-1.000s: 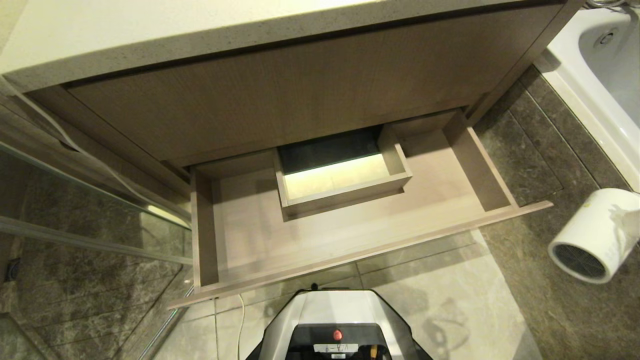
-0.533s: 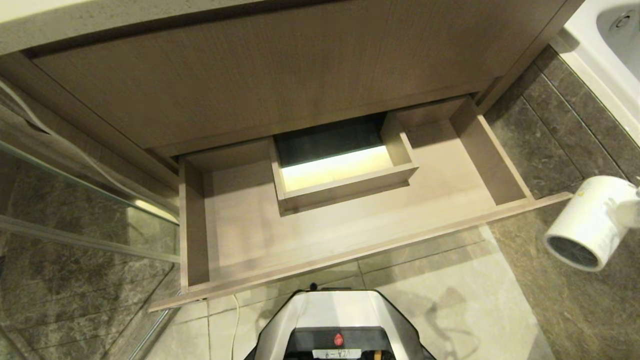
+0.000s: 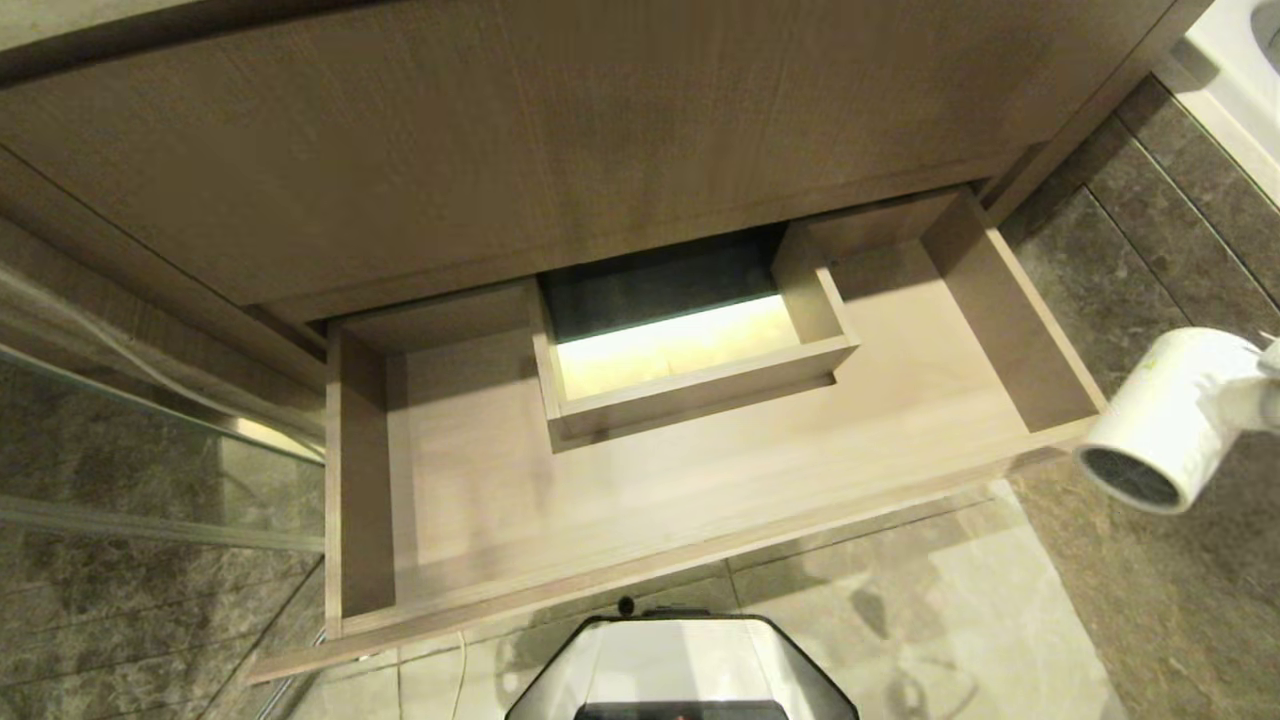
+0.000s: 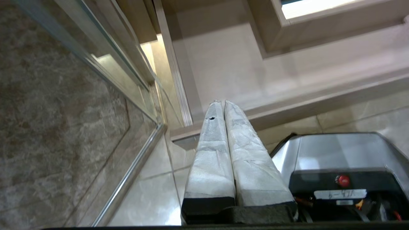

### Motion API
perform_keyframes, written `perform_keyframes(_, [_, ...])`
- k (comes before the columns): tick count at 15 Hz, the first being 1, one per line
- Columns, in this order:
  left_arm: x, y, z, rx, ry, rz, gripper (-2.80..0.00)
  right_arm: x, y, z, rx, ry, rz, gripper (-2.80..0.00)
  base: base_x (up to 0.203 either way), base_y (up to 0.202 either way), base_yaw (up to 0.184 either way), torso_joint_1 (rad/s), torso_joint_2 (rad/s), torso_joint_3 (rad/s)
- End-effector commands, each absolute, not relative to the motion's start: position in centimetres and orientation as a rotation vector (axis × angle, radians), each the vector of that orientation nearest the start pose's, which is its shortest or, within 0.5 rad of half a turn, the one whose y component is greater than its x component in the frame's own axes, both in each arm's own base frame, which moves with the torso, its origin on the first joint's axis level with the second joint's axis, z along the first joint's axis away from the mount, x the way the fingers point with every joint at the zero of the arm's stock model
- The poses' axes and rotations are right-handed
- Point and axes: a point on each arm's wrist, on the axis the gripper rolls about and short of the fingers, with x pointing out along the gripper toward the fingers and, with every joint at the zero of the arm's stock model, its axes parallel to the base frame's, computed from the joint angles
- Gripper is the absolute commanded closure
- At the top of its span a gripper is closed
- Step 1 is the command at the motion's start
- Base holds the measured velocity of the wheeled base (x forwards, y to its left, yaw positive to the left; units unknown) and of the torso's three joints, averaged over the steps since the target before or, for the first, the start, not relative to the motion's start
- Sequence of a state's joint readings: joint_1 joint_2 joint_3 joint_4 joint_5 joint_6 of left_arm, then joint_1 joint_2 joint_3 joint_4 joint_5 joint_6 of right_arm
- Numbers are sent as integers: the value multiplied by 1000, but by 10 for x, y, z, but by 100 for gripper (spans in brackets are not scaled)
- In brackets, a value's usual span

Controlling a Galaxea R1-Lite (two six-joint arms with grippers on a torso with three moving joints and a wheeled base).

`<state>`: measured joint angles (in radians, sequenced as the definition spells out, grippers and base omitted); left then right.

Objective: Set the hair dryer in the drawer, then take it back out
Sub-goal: Put it into the drawer

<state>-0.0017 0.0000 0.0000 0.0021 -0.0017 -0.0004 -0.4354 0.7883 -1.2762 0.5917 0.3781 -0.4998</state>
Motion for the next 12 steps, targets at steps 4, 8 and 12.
perform_keyframes(4, [-23,0,75,-2,3,-3,0,17,1,347,-449,134,-25,0,0,0,0,-31,398,349])
perform_keyframes(8, [-23,0,75,-2,3,-3,0,35,-7,348,-432,172,-13,0,0,0,0,-40,377,351])
perform_keyframes(12, [-23,0,75,-1,3,-4,0,67,-22,354,-415,211,0,0,0,0,0,16,251,300])
